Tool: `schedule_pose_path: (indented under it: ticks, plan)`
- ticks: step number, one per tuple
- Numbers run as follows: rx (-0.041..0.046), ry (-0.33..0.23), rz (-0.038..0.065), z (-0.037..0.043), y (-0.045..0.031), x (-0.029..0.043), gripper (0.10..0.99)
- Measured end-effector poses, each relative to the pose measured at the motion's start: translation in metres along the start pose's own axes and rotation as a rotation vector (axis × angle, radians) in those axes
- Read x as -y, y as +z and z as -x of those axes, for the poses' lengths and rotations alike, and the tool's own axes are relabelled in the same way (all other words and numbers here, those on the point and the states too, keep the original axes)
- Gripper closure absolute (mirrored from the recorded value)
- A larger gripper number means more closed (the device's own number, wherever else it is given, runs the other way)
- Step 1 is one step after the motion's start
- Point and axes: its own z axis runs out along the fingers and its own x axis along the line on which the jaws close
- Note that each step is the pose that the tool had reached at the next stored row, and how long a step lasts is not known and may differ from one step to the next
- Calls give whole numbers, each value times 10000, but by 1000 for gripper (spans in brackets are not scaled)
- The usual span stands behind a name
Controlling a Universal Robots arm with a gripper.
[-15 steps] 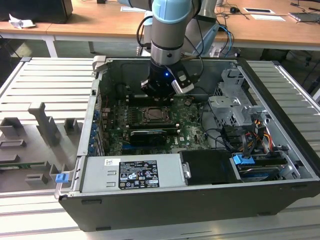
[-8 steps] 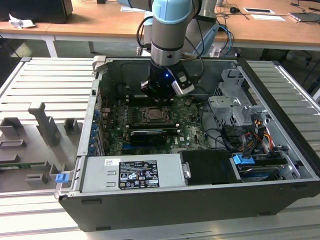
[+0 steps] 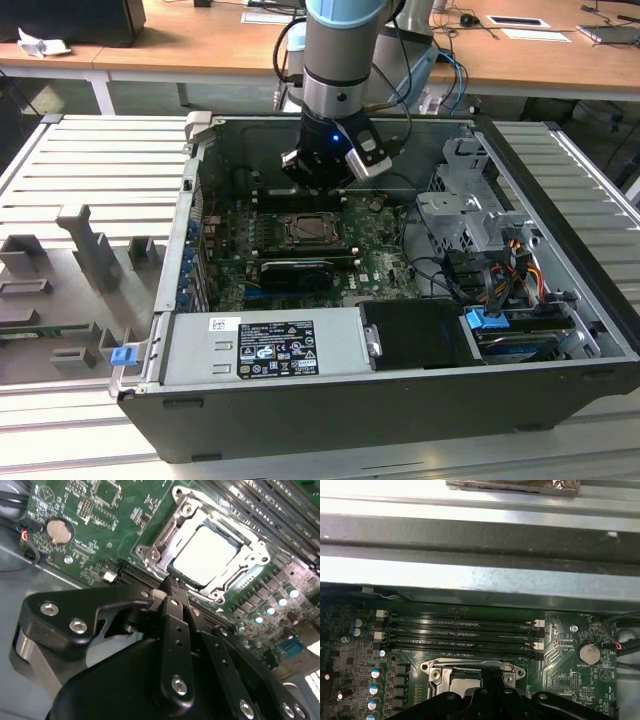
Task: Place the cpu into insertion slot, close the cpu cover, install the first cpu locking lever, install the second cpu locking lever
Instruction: 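Install the second cpu locking lever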
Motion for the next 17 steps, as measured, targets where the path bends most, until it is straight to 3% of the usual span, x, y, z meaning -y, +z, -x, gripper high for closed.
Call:
schedule_pose_path:
  ticks: [5, 11, 17]
  plan:
    - [-1, 1, -1, -6, -12, 101, 980]
    - [-1, 0, -1, -16, -31, 274, 980]
    - [0, 0, 0, -21, -86, 359, 980]
